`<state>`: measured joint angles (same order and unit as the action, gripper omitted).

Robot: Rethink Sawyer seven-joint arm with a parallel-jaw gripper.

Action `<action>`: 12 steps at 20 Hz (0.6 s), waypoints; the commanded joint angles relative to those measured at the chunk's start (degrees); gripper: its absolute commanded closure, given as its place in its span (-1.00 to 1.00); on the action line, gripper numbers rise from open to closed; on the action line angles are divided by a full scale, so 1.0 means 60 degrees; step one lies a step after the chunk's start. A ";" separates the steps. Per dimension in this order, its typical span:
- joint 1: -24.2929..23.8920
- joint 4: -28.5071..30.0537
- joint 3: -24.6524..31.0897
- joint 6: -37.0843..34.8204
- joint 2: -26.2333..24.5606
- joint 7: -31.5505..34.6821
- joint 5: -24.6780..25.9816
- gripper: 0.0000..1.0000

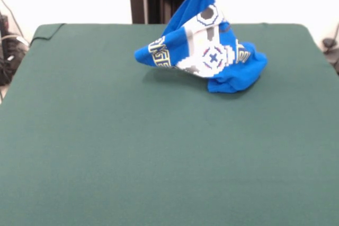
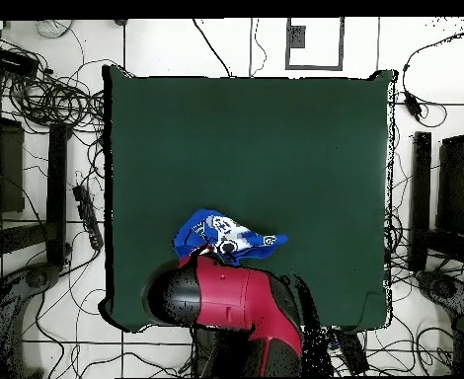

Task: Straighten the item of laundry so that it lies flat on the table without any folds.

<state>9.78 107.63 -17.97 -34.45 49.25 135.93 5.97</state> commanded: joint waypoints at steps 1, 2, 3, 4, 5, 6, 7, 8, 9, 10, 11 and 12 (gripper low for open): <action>0.0341 -0.0262 0.0271 0.0165 -0.0182 0.1974 -0.0609 1.00; 0.0351 -0.0256 0.0259 0.0146 -0.0167 0.1970 -0.0613 1.00; 0.0343 -0.0255 0.0254 0.0086 -0.0135 0.1945 -0.0619 1.00; 0.0341 -0.0263 0.0247 0.0081 -0.0127 0.1931 -0.0606 1.00; 0.0300 -0.0245 0.0274 0.0163 -0.0153 0.1920 -0.0626 1.00; 0.0275 -0.0249 0.0287 0.0196 -0.0168 0.1915 -0.0635 1.00; 0.0274 -0.0268 0.0287 0.0187 -0.0179 0.1908 -0.0630 1.00; 0.0279 -0.0268 0.0285 0.0168 -0.0160 0.1910 -0.0635 1.00; 0.0277 -0.0273 0.0271 0.0162 -0.0146 0.1888 -0.0614 1.00; 0.0264 -0.0262 0.0278 0.0140 -0.0132 0.1875 -0.0621 1.00; 0.0285 -0.0254 0.0263 0.0118 -0.0108 0.1873 -0.0606 1.00; 0.0312 -0.0256 0.0250 0.0089 -0.0094 0.1878 -0.0594 1.00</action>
<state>9.80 107.53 -18.01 -34.45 49.22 135.93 5.76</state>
